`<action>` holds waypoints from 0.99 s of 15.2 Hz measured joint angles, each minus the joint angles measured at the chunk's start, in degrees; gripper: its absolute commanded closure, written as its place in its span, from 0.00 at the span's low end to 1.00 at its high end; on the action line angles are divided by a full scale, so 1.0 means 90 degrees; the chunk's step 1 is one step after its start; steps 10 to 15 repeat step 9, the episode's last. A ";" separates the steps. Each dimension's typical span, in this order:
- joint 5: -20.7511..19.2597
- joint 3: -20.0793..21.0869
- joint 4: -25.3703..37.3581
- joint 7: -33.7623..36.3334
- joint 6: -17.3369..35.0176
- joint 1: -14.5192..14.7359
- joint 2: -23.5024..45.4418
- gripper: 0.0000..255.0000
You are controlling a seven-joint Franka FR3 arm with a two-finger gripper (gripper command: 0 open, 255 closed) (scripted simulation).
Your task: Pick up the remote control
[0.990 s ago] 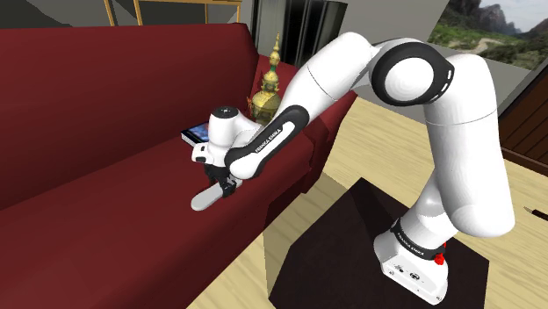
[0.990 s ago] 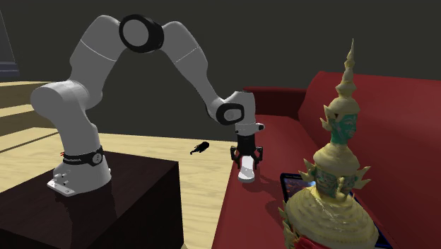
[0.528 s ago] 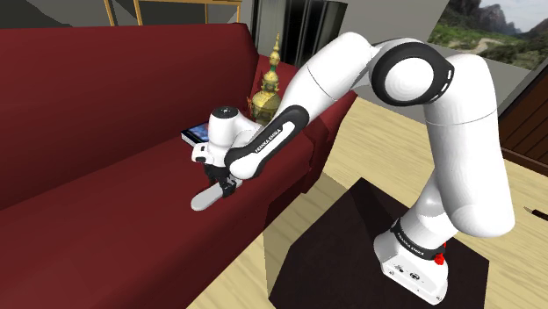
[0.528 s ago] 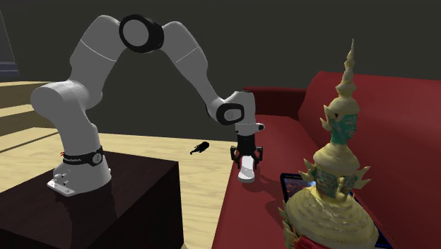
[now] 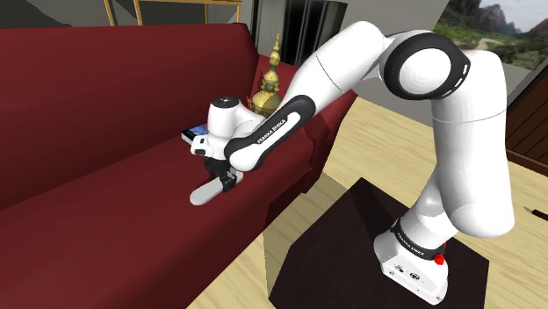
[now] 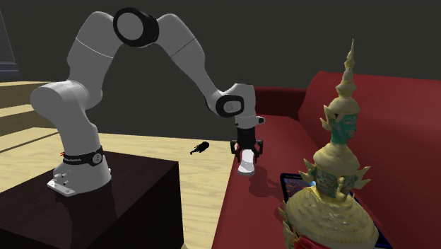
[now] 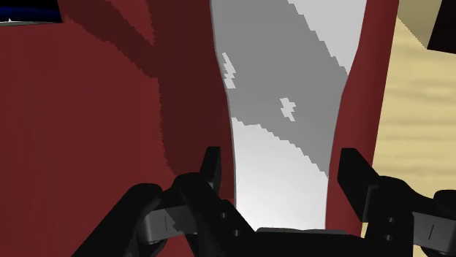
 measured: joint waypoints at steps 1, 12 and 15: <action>0.0019 0.0015 -0.0006 -0.0030 -0.0058 -0.0025 -0.0064 1.00; 0.0152 0.0124 -0.0049 -0.0127 -0.0514 -0.0102 -0.0568 1.00; 0.0152 0.0124 -0.0049 -0.0127 -0.0514 -0.0102 -0.0568 1.00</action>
